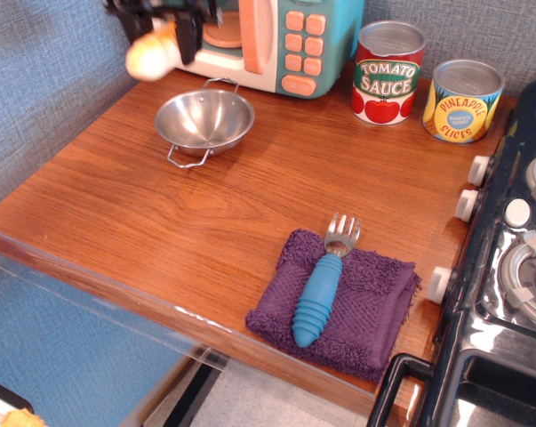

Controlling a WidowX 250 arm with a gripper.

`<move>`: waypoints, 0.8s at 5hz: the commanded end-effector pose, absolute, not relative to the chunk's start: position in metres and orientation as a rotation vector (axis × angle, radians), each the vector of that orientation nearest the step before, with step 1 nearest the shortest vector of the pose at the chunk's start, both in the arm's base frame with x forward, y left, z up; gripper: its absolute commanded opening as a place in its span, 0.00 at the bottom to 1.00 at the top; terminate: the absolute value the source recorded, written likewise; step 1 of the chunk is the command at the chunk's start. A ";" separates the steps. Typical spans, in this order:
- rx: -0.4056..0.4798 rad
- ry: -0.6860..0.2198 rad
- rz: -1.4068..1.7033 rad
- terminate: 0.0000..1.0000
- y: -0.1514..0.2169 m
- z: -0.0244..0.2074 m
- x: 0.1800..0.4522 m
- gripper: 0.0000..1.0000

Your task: Move the corn to the bottom middle of the table

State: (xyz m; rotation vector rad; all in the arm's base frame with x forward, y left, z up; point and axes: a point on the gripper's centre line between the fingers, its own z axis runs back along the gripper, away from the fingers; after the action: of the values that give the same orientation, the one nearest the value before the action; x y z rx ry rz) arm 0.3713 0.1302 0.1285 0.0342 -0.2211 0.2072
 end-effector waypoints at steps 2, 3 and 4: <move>0.071 -0.157 0.079 0.00 0.090 0.092 0.295 0.00; 0.073 -0.133 0.087 0.00 0.080 0.075 0.285 0.00; 0.090 -0.111 0.086 0.00 0.068 0.060 0.282 0.00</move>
State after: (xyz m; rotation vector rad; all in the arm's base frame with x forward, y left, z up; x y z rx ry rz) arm 0.2819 0.0614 0.0497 0.0840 -0.0824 0.0864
